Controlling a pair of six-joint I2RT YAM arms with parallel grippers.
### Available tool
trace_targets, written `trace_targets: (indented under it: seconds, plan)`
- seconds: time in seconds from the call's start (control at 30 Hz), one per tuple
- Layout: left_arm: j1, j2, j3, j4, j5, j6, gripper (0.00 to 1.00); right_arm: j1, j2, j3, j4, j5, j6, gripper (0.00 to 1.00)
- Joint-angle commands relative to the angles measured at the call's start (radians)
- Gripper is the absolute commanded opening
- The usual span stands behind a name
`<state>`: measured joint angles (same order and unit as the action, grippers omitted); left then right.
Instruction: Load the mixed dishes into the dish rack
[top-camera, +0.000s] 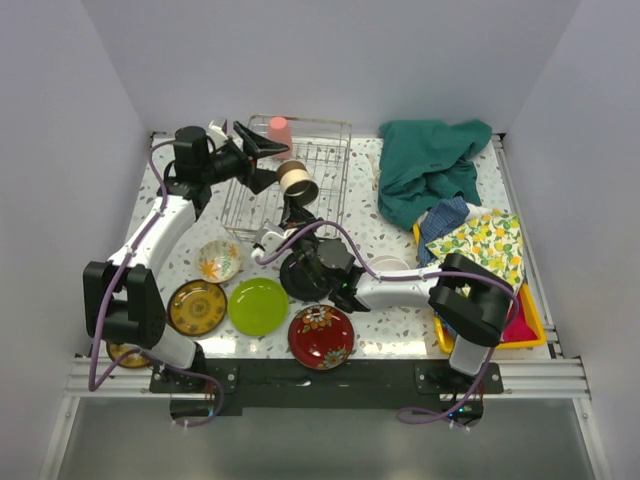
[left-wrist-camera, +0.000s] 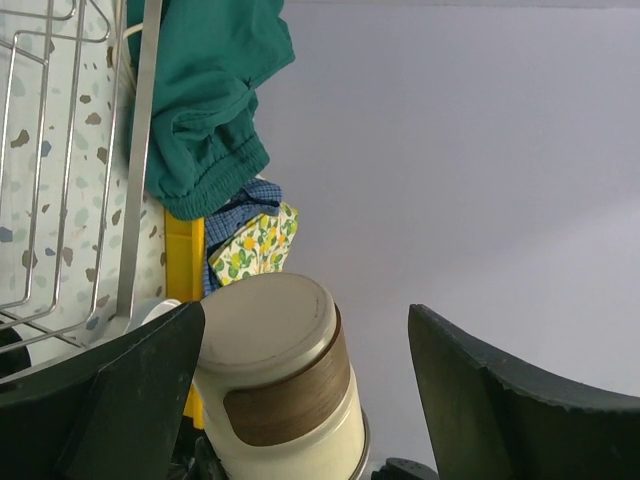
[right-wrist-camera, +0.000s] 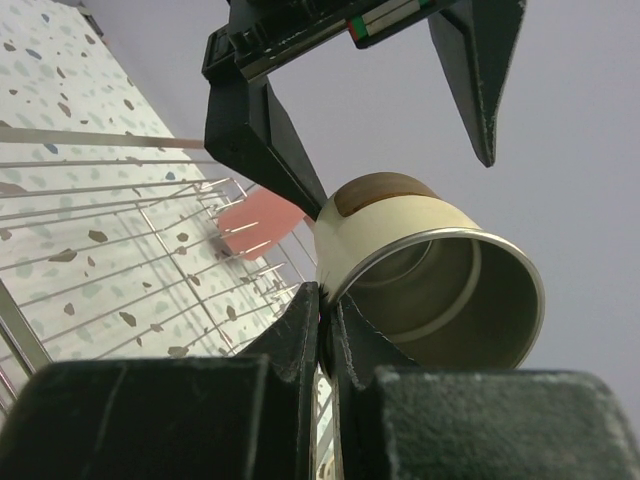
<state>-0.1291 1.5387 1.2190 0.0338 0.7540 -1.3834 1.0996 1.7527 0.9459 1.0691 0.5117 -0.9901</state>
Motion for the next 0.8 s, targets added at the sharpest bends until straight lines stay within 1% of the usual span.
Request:
trace_targets:
  seconds: [0.0,0.3,0.47,0.53,0.6,0.77]
  plan:
    - [-0.010,-0.046,-0.013,-0.003,0.005,0.030,0.87,0.003,0.016,0.057,0.081,0.028,-0.008,0.00]
    - [-0.017,-0.040,0.005,0.003,0.013,0.050,0.81,0.003,0.042,0.082,0.065,0.028,-0.012,0.00]
    - [-0.023,-0.025,0.017,0.002,0.018,0.058,0.76,0.002,0.057,0.094,0.065,0.025,-0.024,0.00]
    - [-0.027,-0.019,0.027,0.003,0.022,0.063,0.77,-0.001,0.065,0.097,0.078,0.025,-0.031,0.00]
    - [-0.030,-0.014,0.030,0.003,0.024,0.061,0.81,0.000,0.070,0.099,0.089,0.022,-0.051,0.00]
    - [-0.035,-0.002,0.028,0.000,0.015,0.072,0.81,-0.003,0.074,0.097,0.109,0.021,-0.064,0.00]
